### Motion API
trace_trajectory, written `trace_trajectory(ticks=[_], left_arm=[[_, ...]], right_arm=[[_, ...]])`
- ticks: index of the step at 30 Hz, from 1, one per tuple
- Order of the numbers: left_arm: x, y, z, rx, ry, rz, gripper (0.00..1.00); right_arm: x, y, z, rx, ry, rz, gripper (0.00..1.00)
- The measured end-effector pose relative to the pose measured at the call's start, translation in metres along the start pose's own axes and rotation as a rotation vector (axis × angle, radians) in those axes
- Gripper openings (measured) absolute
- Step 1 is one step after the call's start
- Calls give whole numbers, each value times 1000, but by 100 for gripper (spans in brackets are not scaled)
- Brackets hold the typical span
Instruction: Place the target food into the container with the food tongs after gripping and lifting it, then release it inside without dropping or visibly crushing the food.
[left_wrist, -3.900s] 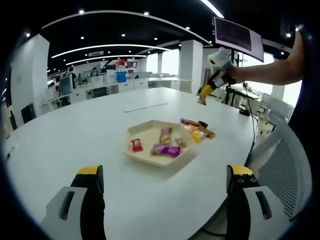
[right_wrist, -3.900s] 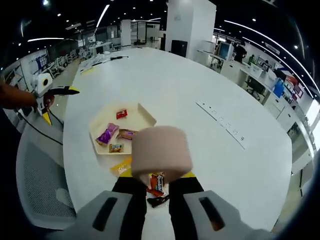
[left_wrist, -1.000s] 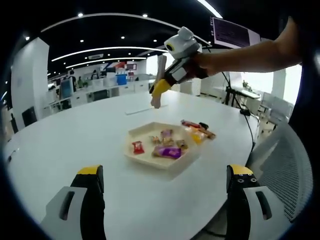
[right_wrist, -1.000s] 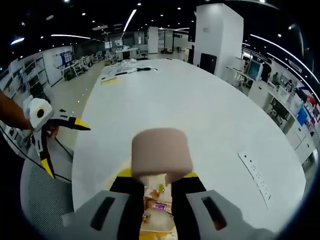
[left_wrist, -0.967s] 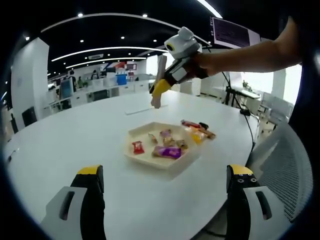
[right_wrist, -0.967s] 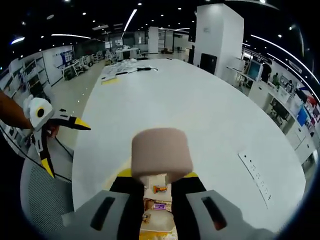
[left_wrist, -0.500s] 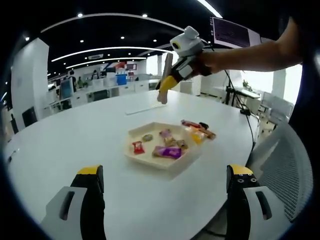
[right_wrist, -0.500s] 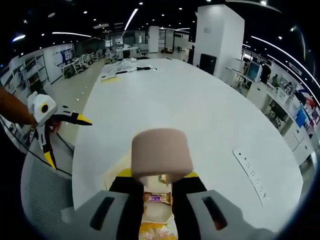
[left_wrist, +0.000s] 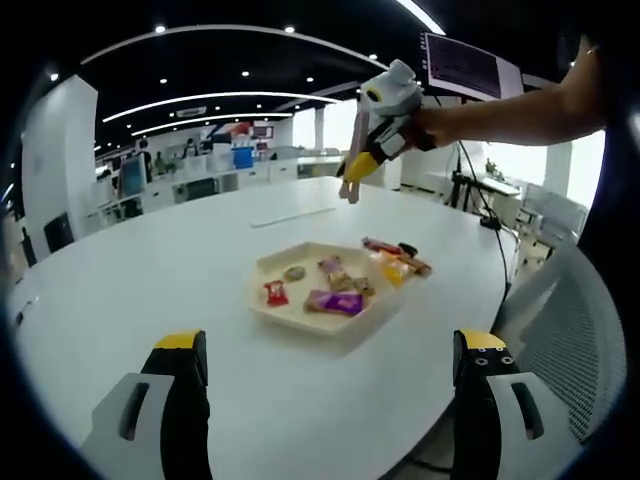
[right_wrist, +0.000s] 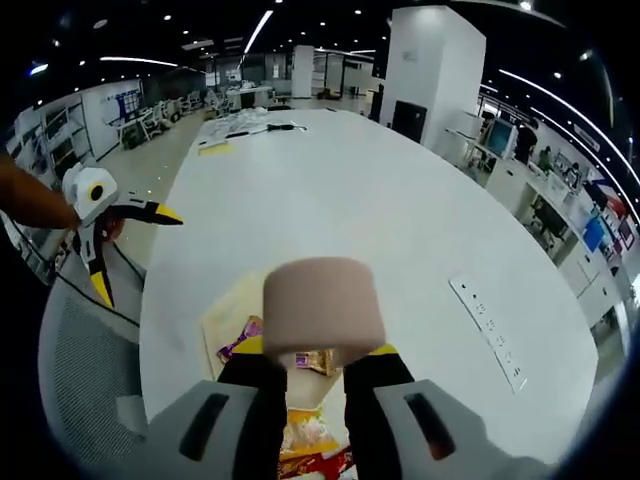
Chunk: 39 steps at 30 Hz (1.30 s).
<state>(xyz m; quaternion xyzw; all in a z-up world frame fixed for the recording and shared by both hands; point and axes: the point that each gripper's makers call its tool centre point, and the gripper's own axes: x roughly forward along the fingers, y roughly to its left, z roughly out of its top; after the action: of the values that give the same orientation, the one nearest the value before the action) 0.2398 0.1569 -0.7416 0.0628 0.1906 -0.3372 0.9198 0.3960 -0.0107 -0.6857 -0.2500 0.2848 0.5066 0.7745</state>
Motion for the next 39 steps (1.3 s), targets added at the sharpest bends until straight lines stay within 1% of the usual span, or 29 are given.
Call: trace_trajectory(ticks=[8, 16, 20, 25, 29, 34, 39], left_arm=[[0, 0, -1, -3, 4, 0, 99], [1, 0, -3, -4, 11, -1, 99], [1, 0, -3, -8, 13, -1, 99], [0, 3, -2, -13, 6, 10, 99], [0, 3, -2, -12, 7, 10, 99], [0, 2, -2, -7, 8, 9, 99], [0, 2, -1, -8, 6, 8, 99]], right_arm=[[-14, -1, -23, 23, 11, -18, 21], [-36, -4, -55, 60, 20, -56, 20], [-44, -7, -68, 72, 26, -74, 21], [-56, -9, -86, 110, 22, -96, 21], [-65, -11, -97, 119, 29, -113, 21], [-75, -10, -107, 139, 22, -124, 21], [-79, -6, -116, 117, 38, -126, 21]])
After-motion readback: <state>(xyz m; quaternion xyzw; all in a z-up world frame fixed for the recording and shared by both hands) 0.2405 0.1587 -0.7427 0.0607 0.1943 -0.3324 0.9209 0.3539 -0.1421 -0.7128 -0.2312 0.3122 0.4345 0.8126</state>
